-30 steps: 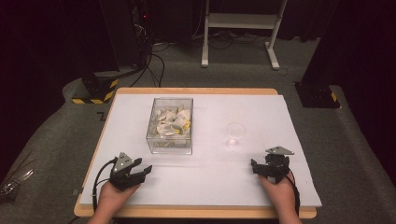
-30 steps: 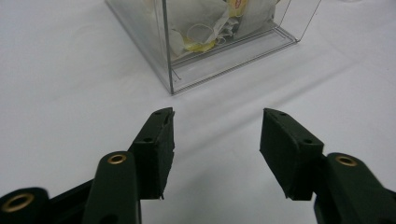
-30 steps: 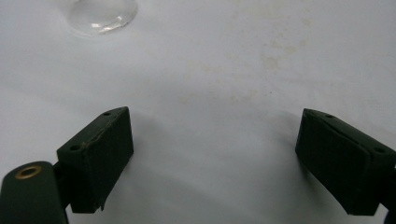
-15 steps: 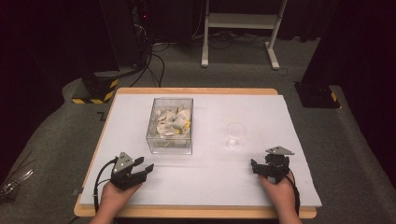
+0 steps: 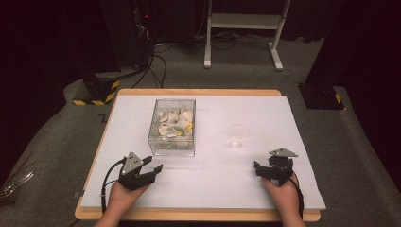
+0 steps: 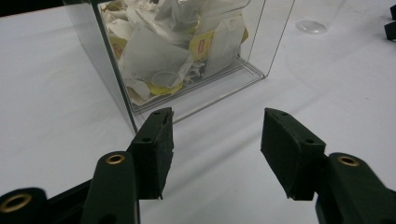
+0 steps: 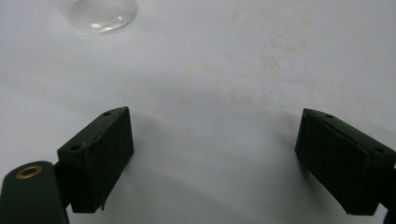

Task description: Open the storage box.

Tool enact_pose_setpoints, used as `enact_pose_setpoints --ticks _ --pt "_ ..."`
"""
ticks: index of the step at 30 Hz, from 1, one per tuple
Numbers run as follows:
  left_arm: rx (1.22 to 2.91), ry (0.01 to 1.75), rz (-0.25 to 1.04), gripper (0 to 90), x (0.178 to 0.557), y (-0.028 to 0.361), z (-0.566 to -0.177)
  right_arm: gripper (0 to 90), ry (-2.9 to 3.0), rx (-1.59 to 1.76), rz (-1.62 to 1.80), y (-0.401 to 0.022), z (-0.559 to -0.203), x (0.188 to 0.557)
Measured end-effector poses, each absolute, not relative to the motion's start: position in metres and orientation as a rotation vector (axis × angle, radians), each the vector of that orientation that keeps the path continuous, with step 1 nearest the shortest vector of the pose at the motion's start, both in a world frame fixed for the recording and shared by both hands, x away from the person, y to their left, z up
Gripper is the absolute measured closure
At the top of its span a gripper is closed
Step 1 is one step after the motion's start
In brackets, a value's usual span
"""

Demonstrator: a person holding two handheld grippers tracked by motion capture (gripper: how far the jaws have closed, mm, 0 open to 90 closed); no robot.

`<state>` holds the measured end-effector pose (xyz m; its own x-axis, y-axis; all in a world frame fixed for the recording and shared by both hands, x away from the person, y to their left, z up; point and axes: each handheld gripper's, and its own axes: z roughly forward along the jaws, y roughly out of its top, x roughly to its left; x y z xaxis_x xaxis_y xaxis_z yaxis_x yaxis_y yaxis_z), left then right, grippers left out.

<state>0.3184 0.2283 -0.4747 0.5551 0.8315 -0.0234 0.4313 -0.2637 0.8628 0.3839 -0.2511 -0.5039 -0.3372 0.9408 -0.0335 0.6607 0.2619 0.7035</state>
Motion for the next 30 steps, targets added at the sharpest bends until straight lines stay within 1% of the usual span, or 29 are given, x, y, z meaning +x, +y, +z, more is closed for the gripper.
enact_pose_setpoints --ticks 10,17,21,30 --pt "1.91 0.994 0.595 43.4 0.325 0.223 -0.461 11.2 2.086 1.447 0.831 -0.251 -0.504 0.384" --pt "1.867 1.013 0.554 42.6 0.339 0.221 -0.458 11.2 2.086 1.449 0.831 -0.251 -0.504 0.384" --pt "1.876 1.013 0.566 41.7 0.345 0.218 -0.459 11.2 2.088 1.45 0.831 -0.251 -0.504 0.384" --pt "1.824 1.002 0.526 39.8 0.357 0.215 -0.462 11.3 2.086 1.449 0.831 -0.251 -0.504 0.384"
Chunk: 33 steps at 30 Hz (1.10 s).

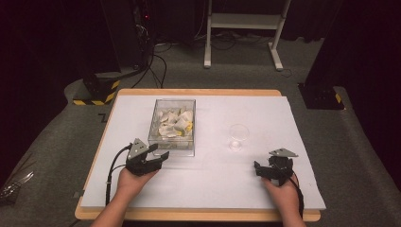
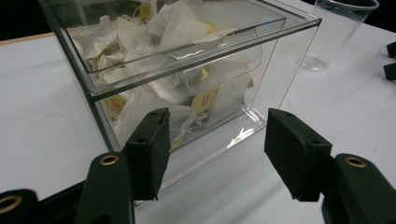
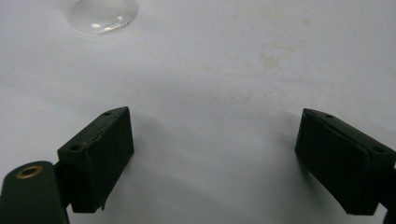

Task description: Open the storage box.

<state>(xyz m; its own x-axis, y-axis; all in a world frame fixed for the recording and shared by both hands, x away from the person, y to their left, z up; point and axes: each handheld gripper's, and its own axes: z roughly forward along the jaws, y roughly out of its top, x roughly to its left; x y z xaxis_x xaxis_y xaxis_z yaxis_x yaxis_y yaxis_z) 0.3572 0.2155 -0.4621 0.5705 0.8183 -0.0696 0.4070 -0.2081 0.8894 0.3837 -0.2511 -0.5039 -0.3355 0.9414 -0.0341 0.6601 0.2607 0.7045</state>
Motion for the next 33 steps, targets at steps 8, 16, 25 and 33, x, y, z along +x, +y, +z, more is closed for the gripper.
enact_pose_setpoints --ticks 8,16,25,33 --pt "1.827 1.0 0.538 40.4 0.366 0.206 -0.462 11.3 2.086 1.449 0.831 -0.251 -0.504 0.384" --pt "1.805 1.009 0.541 42.9 0.371 0.2 -0.461 11.5 2.085 1.45 0.832 -0.251 -0.504 0.383" --pt "1.788 1.028 0.53 45.9 0.377 0.197 -0.466 11.6 2.085 1.446 0.832 -0.251 -0.504 0.383" --pt "1.785 1.017 0.527 49.1 0.377 0.197 -0.468 11.6 2.086 1.446 0.832 -0.251 -0.504 0.383"
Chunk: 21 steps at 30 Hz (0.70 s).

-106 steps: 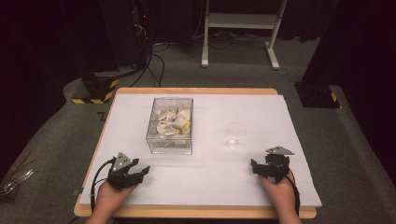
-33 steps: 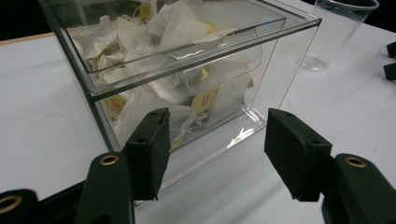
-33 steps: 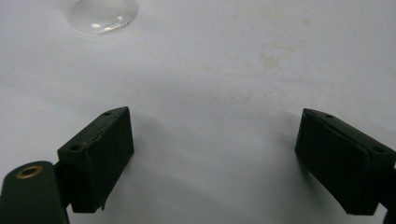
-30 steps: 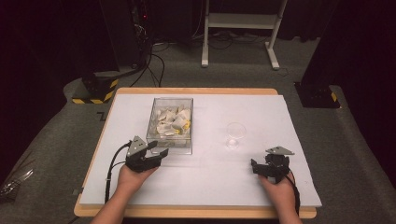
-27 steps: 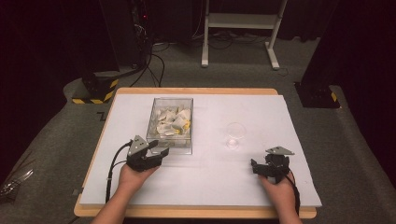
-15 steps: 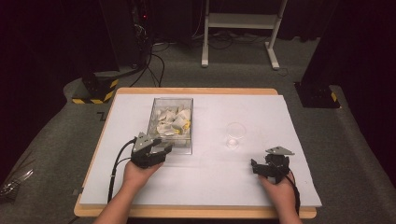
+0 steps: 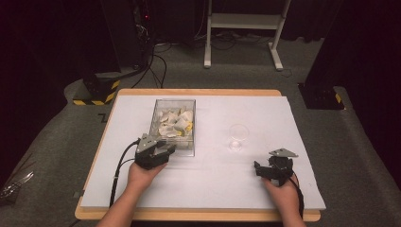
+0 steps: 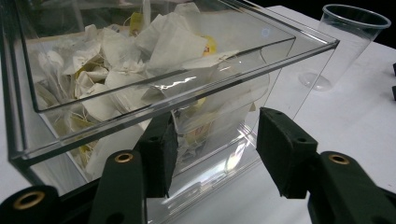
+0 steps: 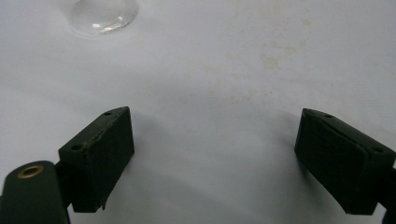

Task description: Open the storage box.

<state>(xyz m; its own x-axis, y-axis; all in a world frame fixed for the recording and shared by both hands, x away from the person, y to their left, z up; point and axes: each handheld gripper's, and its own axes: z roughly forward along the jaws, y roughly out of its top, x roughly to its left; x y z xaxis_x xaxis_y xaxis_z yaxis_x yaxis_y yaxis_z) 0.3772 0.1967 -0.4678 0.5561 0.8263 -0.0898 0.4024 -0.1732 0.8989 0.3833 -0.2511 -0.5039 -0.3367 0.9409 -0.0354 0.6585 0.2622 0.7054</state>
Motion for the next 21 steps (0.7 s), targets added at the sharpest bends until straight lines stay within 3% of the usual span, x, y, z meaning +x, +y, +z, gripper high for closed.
enact_pose_setpoints --ticks 21 --pt "1.777 1.0 0.52 53.4 0.366 0.2 -0.469 11.9 2.084 1.442 0.834 -0.251 -0.504 0.383"
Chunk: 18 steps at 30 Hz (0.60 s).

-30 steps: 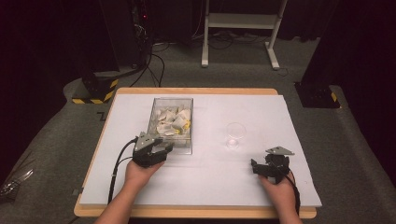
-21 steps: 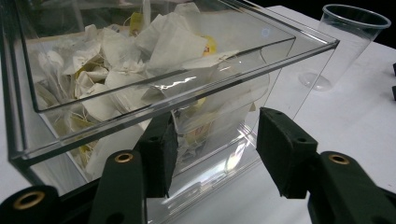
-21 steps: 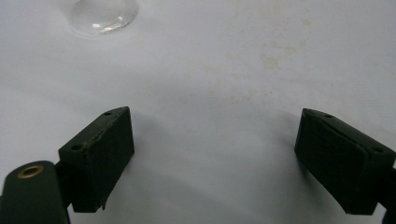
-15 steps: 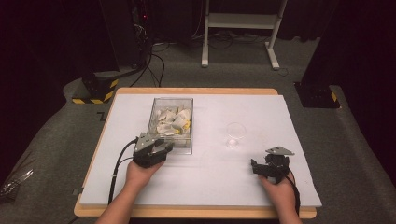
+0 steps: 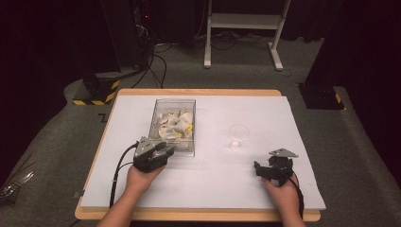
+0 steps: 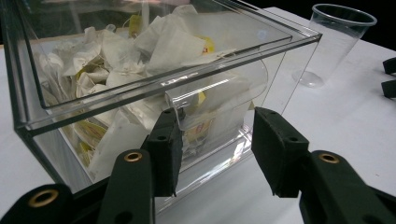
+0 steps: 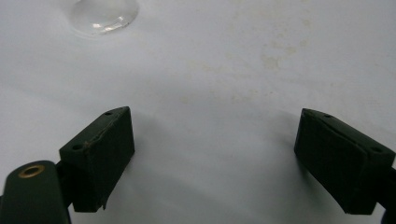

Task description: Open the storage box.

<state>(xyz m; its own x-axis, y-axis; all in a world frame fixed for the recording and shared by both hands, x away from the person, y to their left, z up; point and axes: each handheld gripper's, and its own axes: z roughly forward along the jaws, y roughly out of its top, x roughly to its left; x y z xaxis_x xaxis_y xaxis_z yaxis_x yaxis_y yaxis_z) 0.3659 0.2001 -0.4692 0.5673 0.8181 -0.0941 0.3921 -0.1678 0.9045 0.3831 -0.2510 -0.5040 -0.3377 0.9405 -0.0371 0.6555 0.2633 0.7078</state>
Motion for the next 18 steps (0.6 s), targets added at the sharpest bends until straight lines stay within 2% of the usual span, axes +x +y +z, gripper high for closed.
enact_pose_setpoints --ticks 18 --pt "1.796 0.974 0.5 53.3 0.348 0.203 -0.467 12.1 2.086 1.444 0.832 -0.251 -0.504 0.383"
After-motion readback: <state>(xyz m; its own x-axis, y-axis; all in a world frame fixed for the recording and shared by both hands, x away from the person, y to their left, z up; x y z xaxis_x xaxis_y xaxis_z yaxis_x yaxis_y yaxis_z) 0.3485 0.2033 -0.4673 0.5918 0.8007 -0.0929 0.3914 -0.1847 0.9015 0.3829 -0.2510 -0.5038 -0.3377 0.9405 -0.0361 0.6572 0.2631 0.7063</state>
